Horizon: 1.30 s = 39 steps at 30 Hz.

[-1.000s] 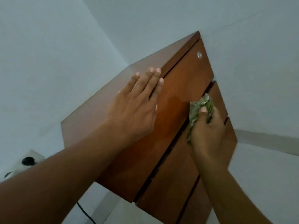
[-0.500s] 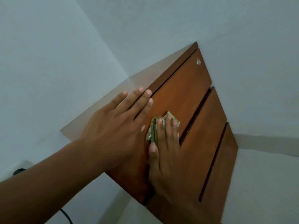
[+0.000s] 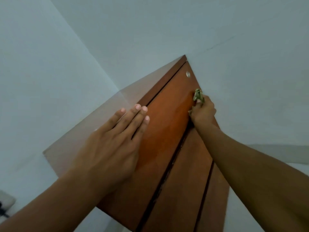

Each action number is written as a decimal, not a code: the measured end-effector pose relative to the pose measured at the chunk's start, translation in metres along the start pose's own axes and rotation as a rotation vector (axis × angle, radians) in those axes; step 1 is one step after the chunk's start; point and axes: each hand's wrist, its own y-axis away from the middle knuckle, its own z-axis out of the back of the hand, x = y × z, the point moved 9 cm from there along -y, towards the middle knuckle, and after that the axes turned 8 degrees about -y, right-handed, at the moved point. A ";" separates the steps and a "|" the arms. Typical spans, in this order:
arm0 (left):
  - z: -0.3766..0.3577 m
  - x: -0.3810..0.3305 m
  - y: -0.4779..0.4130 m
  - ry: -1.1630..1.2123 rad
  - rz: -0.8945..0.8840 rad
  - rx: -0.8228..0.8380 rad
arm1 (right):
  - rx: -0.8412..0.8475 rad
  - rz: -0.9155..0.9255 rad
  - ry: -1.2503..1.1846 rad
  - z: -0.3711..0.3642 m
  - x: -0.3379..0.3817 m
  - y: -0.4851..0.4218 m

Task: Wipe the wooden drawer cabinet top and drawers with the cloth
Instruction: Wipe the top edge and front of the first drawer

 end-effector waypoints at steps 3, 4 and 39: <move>0.001 0.002 0.002 0.003 0.036 0.009 | -0.141 -0.107 -0.172 0.035 0.013 0.043; 0.001 0.002 0.002 -0.003 0.051 0.020 | -0.160 -0.091 -0.206 0.048 0.020 0.069; -0.038 -0.177 0.120 0.361 0.455 0.253 | 0.774 0.728 0.253 -0.028 0.065 0.216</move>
